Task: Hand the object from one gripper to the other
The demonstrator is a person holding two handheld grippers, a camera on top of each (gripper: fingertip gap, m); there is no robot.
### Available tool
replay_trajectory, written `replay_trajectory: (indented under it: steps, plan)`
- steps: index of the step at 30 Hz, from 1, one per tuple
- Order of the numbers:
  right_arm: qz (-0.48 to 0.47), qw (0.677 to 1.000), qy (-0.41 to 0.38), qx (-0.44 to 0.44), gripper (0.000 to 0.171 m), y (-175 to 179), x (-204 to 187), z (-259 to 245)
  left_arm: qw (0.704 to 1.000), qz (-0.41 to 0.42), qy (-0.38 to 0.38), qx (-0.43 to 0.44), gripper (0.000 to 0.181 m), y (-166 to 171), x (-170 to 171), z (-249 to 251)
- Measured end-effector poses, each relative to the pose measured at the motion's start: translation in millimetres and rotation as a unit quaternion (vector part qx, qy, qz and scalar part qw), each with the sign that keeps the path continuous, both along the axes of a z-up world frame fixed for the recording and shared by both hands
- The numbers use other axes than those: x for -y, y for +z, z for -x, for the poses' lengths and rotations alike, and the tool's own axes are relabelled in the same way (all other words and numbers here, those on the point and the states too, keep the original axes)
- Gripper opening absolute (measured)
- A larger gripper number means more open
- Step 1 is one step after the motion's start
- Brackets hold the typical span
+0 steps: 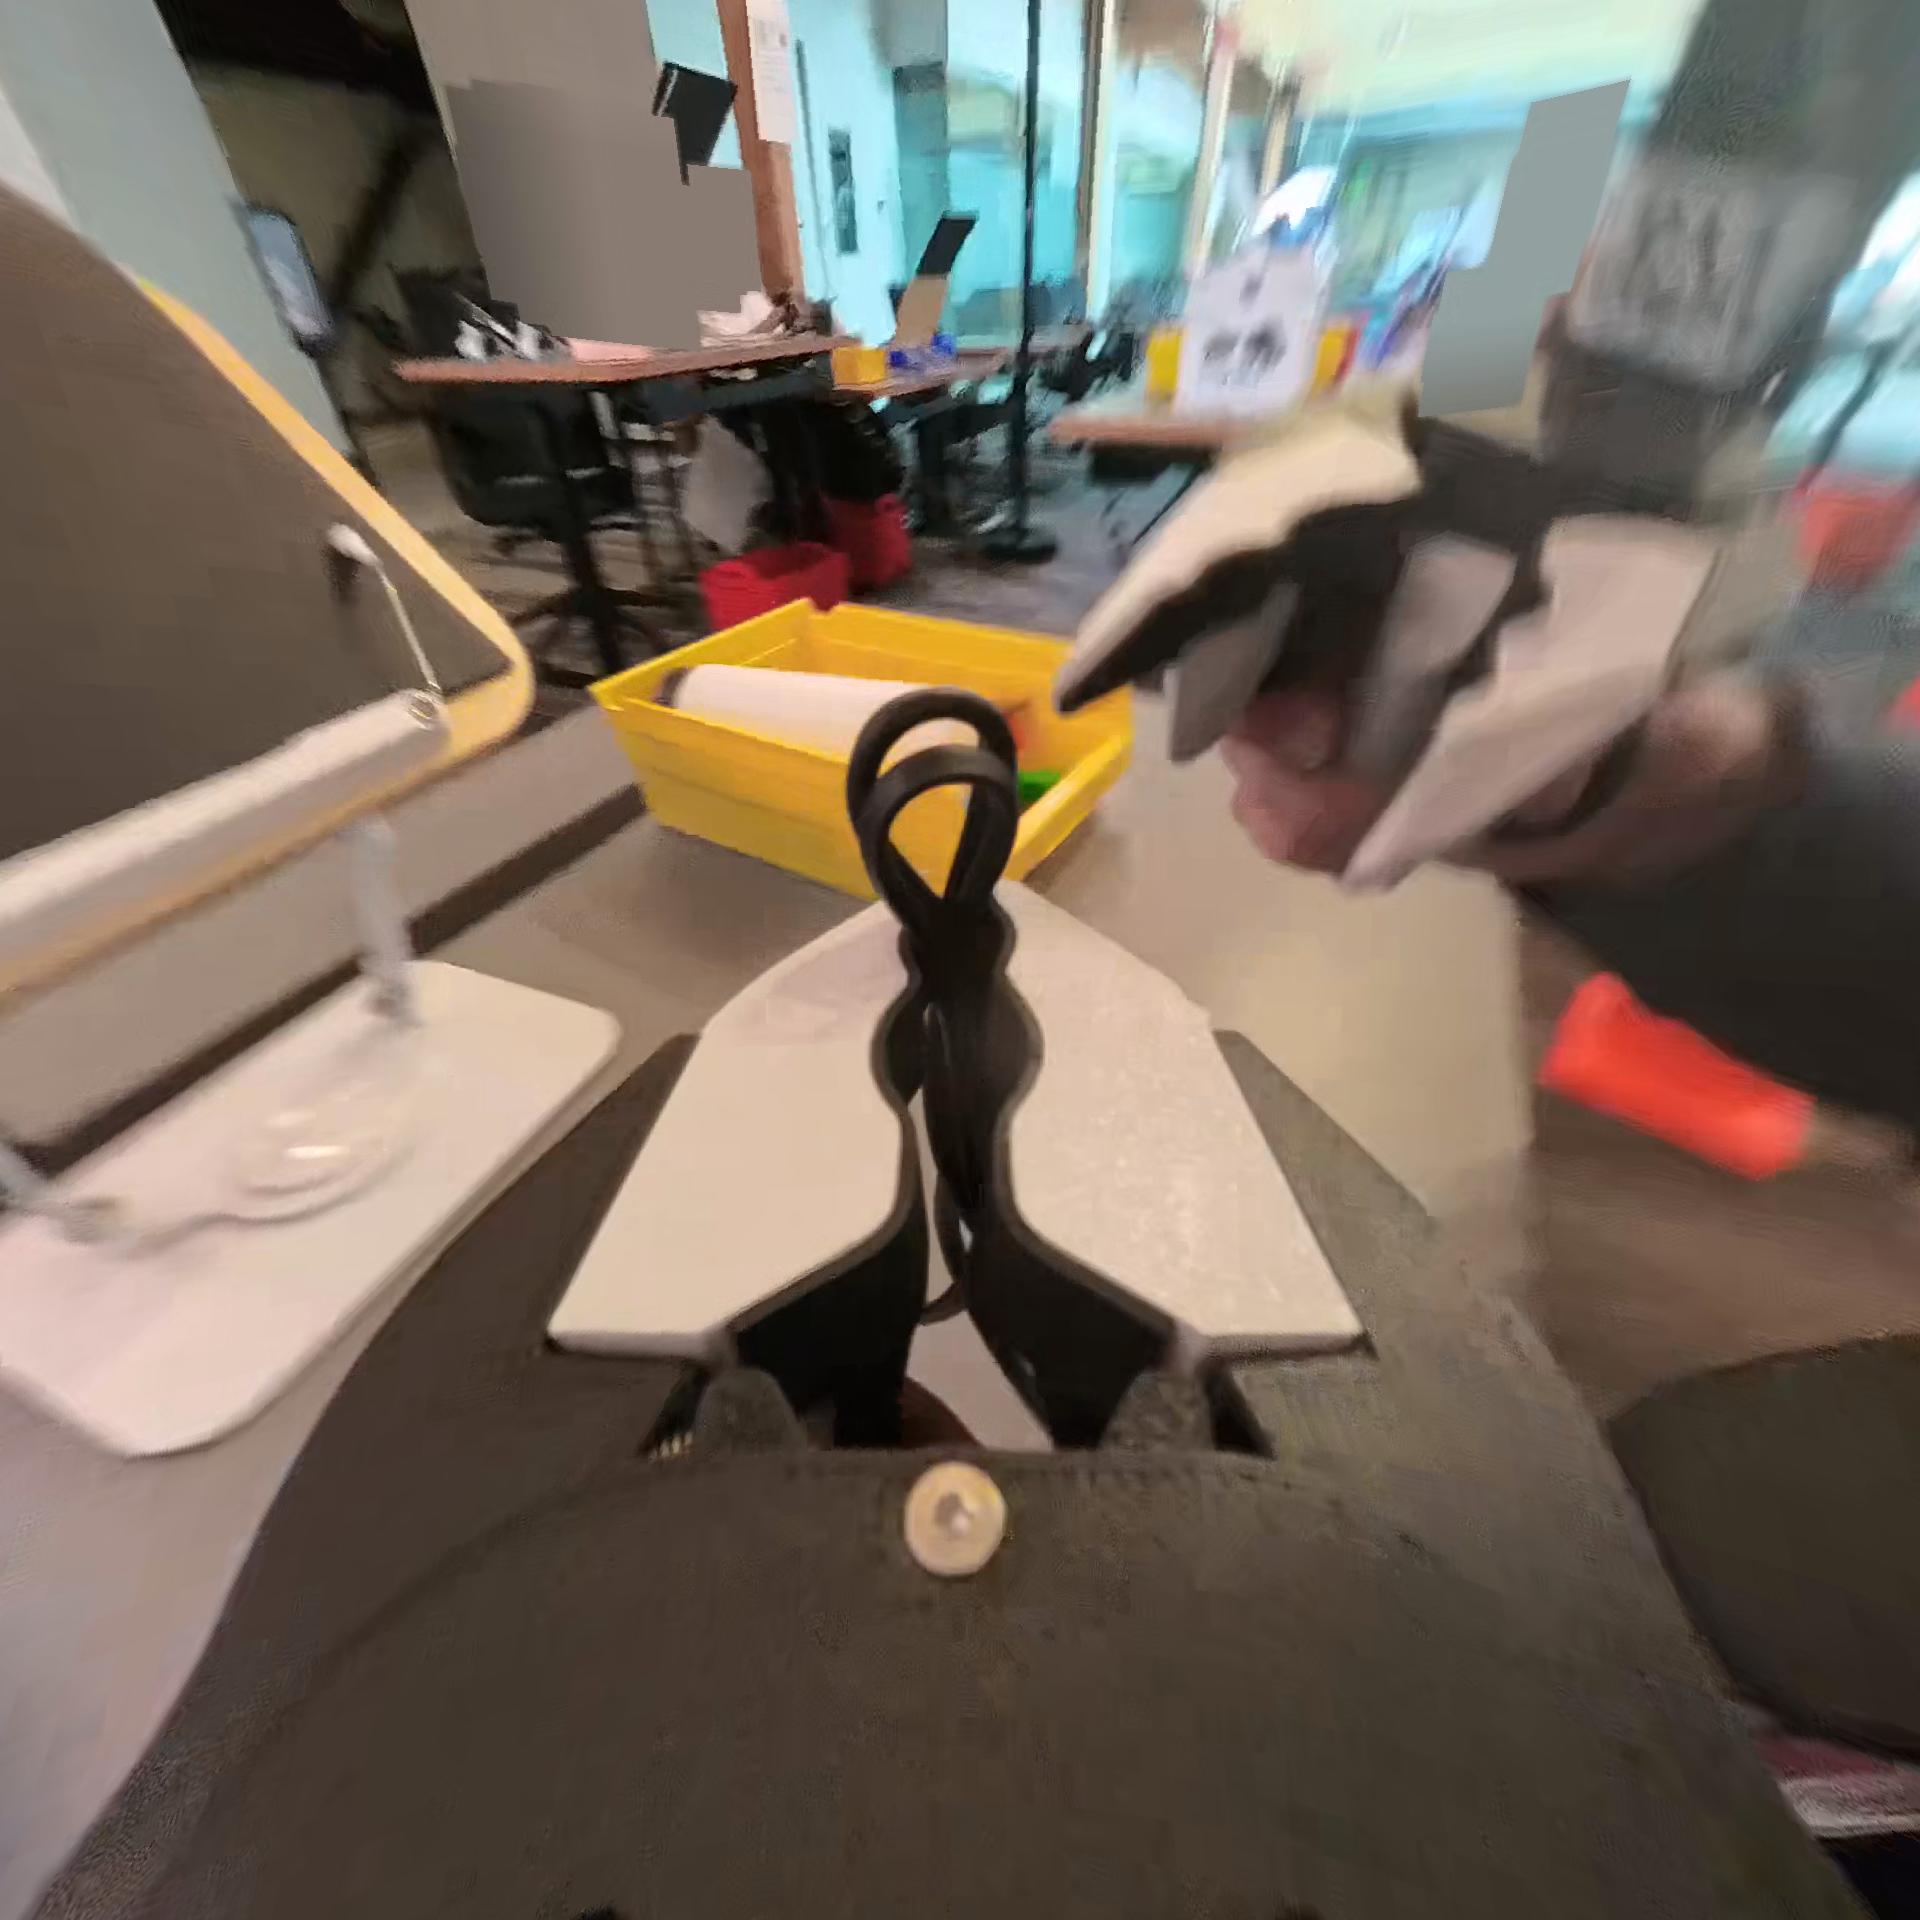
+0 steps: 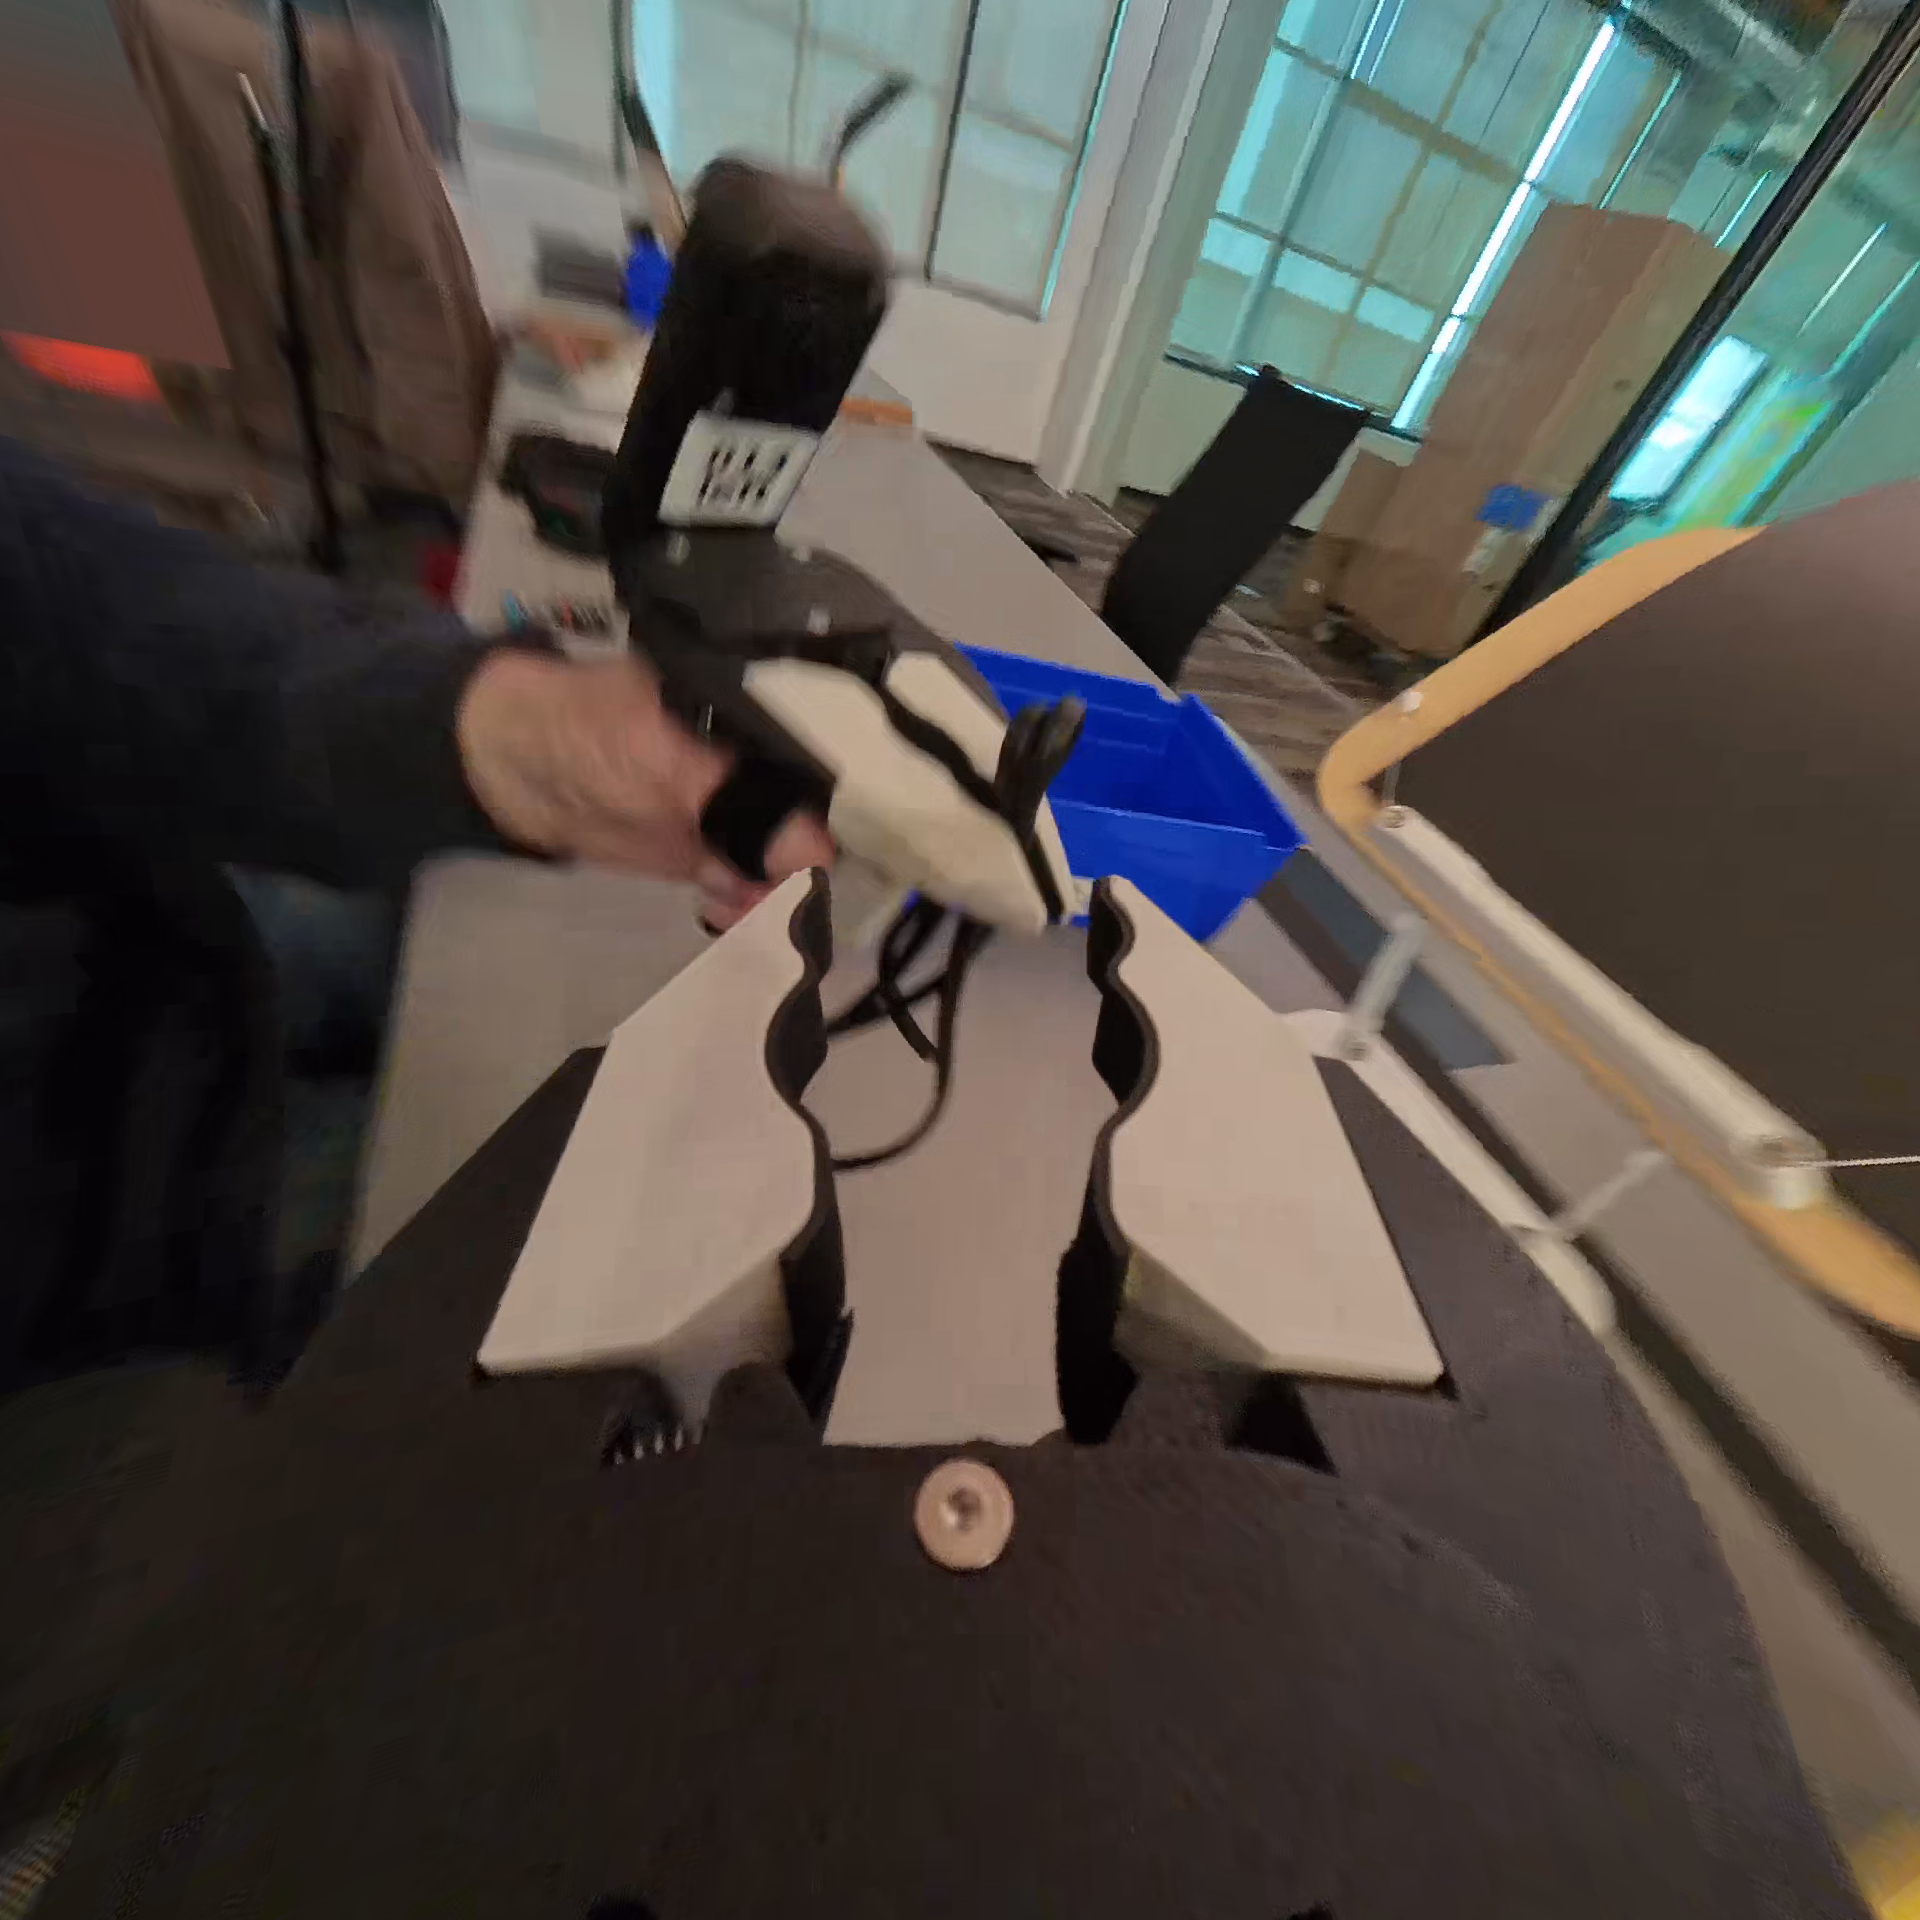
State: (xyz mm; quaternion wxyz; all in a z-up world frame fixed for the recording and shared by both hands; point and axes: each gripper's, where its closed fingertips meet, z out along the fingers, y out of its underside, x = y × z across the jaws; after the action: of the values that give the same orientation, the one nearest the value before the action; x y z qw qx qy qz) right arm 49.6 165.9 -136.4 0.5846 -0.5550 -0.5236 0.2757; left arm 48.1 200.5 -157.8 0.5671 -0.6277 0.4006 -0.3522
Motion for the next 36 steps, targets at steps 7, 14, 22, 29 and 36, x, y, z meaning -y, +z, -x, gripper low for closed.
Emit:
replay_trajectory:
  steps: [7,14,22,29,36]
  plan:
    - [-0.135,0.971,-0.057,0.188,0.076,-45.6,5.5,-3.6,0.951,0.219,-0.068,0.209,0.006,24.5,-9.3,15.6]
    - [-0.473,0.784,-0.046,0.399,0.077,-61.4,-1.7,-2.1,0.932,0.295,-0.122,0.171,0.006,19.0,0.7,2.5]
    - [-0.604,0.650,0.047,0.460,0.079,-67.6,-8.0,21.2,0.921,0.343,-0.149,0.110,0.005,15.3,7.4,-9.1]
    - [-0.609,0.614,0.056,0.499,0.053,-91.2,-29.9,31.4,0.929,0.336,-0.146,0.045,0.005,5.8,6.4,-14.2]
    - [-0.599,0.613,0.036,0.513,0.000,-88.8,-44.3,31.1,0.929,0.338,-0.151,0.019,0.005,2.3,7.0,-16.8]
